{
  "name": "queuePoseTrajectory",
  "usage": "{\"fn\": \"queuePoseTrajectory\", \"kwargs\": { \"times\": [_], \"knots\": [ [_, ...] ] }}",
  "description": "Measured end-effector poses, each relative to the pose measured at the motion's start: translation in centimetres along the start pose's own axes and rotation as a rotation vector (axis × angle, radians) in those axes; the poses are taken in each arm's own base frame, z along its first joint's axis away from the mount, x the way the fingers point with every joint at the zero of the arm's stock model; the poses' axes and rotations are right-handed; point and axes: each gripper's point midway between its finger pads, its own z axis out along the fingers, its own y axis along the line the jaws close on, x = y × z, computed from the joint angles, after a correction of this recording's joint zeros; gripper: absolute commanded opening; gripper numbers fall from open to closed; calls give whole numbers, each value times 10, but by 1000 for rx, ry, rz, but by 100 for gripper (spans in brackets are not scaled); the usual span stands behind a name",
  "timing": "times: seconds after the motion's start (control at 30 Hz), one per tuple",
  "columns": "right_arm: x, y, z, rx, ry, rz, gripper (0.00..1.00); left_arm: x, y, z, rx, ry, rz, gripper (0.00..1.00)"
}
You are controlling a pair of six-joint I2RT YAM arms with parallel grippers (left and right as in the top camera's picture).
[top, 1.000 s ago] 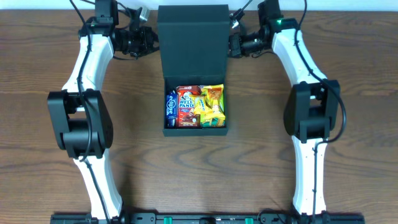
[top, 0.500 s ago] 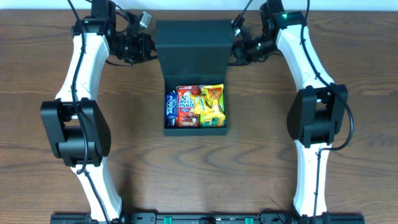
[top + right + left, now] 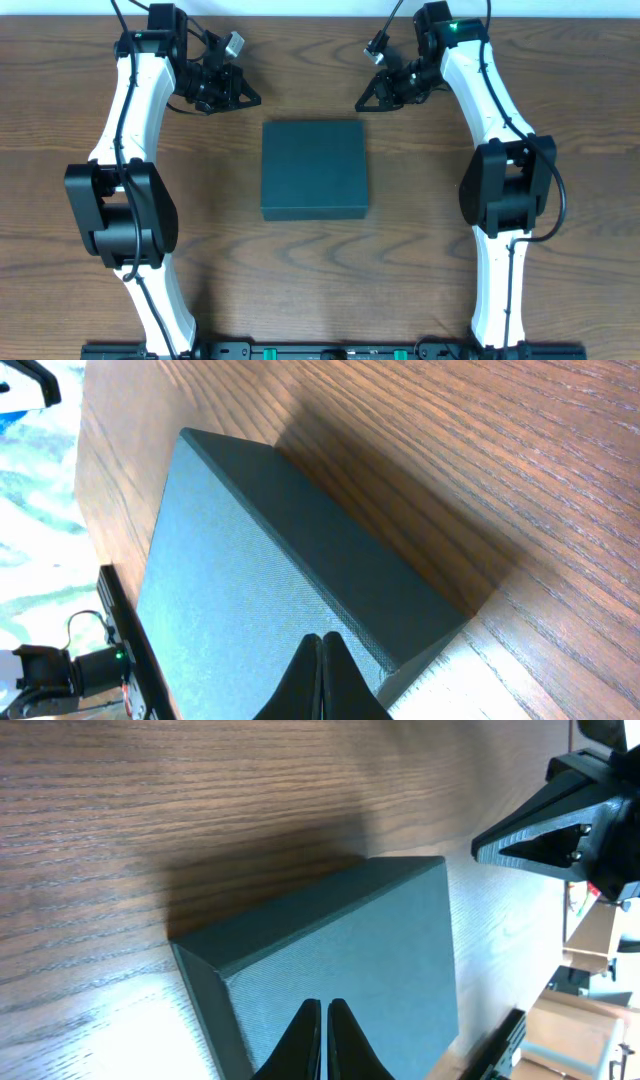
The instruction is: Pack container
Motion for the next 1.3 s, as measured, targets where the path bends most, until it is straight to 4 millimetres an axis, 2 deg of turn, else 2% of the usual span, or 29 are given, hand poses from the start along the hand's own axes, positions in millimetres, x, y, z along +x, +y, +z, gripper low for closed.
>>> {"fn": "queuePoseTrajectory", "kwargs": {
  "times": [0.37,0.43,0.53,0.6,0.7,0.83,0.97,1.07,1.17,1.3],
  "knots": [
    [-2,0,-1,4,-9,-13,1,12,-4,-4,-2,37,-33,6],
    [-6,2,-6,12,-26,-36,1,14,-13,-13,-4,31,-28,6],
    [-15,11,-20,39,-67,-91,1,17,-36,-36,-8,-1,5,6],
    [-20,23,-35,56,-97,-125,2,22,-56,-56,-17,-32,38,6],
    [-26,54,-66,80,-159,-192,1,31,-82,-83,-31,-75,82,6],
    [-26,93,-102,100,-224,-263,1,45,-112,-108,-42,-113,134,6],
    [-14,121,-126,113,-244,-288,1,67,-134,-126,-78,-122,171,6],
    [4,139,-140,117,-229,-276,2,87,-155,-142,-104,-146,218,6],
    [29,157,-151,112,-194,-241,1,113,-176,-158,-110,-155,266,6],
    [59,176,-159,102,-137,-203,2,151,-194,-174,-117,-145,312,6]
  ]
}}
